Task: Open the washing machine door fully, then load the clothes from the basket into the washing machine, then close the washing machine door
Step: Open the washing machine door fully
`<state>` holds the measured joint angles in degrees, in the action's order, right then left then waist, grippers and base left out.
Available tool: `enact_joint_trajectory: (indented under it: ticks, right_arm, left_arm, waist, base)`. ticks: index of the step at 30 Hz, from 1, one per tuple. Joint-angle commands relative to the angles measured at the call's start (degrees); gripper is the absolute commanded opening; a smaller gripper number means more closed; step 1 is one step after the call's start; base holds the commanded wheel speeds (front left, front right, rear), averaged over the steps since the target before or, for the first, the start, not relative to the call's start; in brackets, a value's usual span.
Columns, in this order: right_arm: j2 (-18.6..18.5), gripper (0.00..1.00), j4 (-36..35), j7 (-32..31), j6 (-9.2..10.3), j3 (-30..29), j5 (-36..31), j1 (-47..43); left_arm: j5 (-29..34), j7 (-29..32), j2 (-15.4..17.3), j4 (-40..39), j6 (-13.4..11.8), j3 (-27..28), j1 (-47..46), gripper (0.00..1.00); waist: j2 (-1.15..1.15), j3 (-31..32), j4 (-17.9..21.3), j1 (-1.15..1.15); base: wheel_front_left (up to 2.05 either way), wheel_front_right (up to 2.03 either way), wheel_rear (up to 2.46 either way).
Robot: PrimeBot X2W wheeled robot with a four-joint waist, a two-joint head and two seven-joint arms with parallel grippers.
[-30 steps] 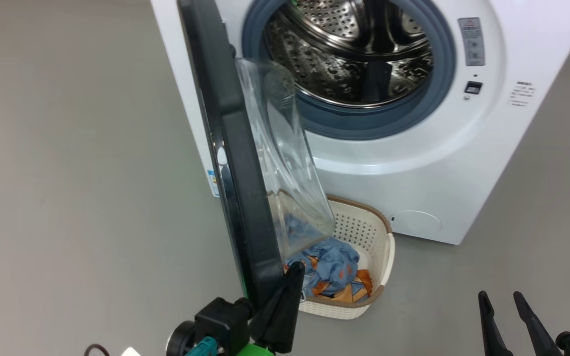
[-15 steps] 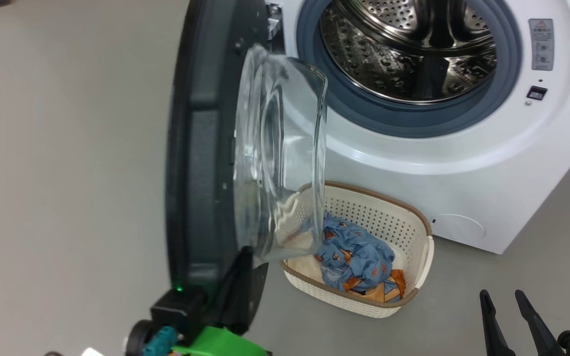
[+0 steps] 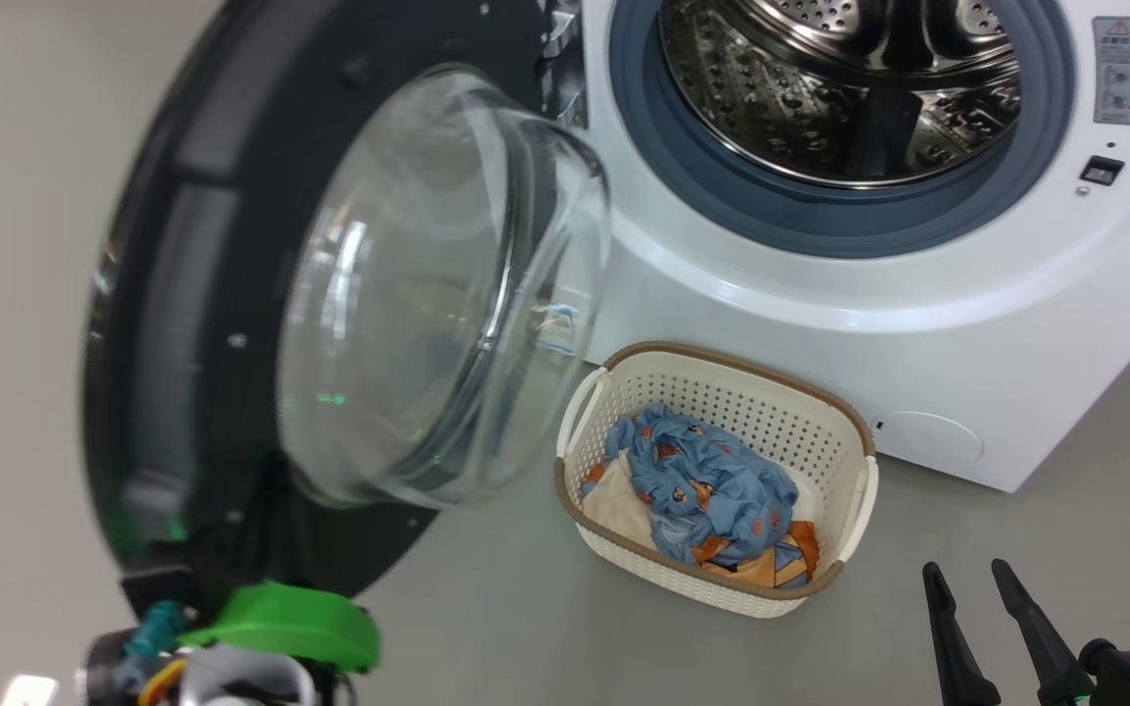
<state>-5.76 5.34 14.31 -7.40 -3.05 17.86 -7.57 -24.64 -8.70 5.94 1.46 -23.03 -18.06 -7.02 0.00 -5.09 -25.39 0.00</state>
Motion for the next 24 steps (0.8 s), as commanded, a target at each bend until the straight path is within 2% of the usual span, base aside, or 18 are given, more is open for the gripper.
enact_joint_trajectory:
  ticks: [1, 12, 24]
  right_arm:
    - [-0.75, 1.00, -1.14, 0.69, -0.09, 1.69, 0.24, 1.48]
    - [-1.16, 1.00, -0.69, 0.69, -0.09, 2.60, 0.71, 1.46]
    - [-3.01, 1.00, -0.90, 0.69, -0.09, 3.47, 1.55, 3.04]
  left_arm:
    - [-0.43, -0.89, 2.35, 0.26, -1.23, 4.11, -3.05, 0.00]
    - [-2.84, -5.78, 8.53, 18.27, 0.18, 15.78, -11.81, 0.00]
    - [0.28, -6.29, 11.84, 27.38, 1.45, 25.37, -18.68, 0.00]
  waist:
    - [0.00, 0.48, 0.99, 0.00]
    - [0.00, -0.75, 6.95, 0.00]
    - [0.00, -4.20, 11.63, 0.00]
  base:
    - [0.00, 0.00, 0.00]
    - [0.00, 0.00, 0.00]
    - [0.00, 0.00, 0.00]
